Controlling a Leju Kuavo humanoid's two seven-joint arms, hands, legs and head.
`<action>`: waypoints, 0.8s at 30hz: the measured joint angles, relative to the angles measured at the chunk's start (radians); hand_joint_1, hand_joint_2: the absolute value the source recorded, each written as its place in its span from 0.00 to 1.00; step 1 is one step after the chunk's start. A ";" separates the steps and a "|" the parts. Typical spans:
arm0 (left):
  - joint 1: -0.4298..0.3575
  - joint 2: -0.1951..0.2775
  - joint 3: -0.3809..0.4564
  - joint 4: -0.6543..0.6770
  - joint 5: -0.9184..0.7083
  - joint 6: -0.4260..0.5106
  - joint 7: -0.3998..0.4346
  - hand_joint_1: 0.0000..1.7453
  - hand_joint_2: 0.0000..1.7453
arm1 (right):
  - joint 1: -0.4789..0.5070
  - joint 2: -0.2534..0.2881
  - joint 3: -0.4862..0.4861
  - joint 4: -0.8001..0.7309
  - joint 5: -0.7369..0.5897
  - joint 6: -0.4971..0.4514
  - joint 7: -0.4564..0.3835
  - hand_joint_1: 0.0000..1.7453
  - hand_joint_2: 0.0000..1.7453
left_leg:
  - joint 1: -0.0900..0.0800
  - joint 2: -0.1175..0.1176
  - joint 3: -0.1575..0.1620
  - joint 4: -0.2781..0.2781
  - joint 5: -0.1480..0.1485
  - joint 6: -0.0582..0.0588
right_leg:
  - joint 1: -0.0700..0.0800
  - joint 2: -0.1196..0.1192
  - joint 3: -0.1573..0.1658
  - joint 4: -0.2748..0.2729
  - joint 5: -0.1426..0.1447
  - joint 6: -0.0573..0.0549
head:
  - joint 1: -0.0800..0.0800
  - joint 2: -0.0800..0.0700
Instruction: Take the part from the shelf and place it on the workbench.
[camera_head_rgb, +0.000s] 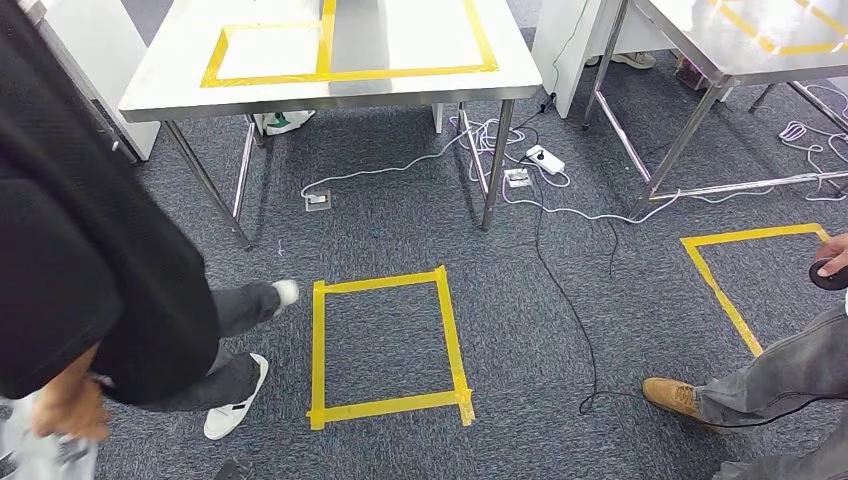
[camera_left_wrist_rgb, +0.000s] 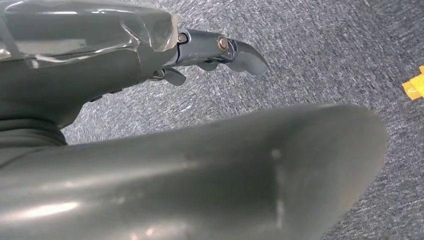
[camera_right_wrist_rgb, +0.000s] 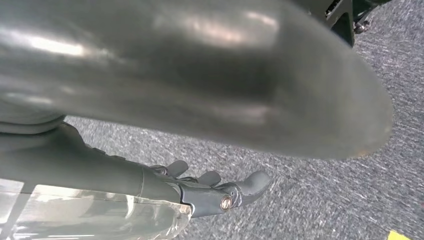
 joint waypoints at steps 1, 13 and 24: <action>-0.001 -0.002 0.002 0.000 -0.006 0.002 0.000 0.00 0.00 | -0.002 0.000 0.003 0.000 0.002 -0.003 0.000 0.00 0.00 | 0.000 0.000 0.000 0.000 0.000 0.000 | 0.000 0.000 0.000 0.000 0.000 -0.001 | 0.000 0.000; -0.004 -0.009 0.042 0.003 -0.039 0.007 -0.011 0.00 0.00 | -0.015 -0.005 0.032 -0.014 0.013 -0.014 0.016 0.00 0.25 | 0.000 0.000 -0.001 0.000 0.001 -0.001 | 0.000 0.000 -0.001 0.000 0.001 -0.001 | 0.000 0.000; -0.004 -0.011 0.058 0.004 -0.037 -0.011 0.037 0.22 0.00 | -0.014 -0.008 0.035 -0.023 -0.012 -0.057 0.047 0.01 0.00 | 0.000 0.000 -0.001 0.000 0.001 -0.001 | 0.000 0.000 -0.001 0.000 0.001 -0.001 | 0.000 0.000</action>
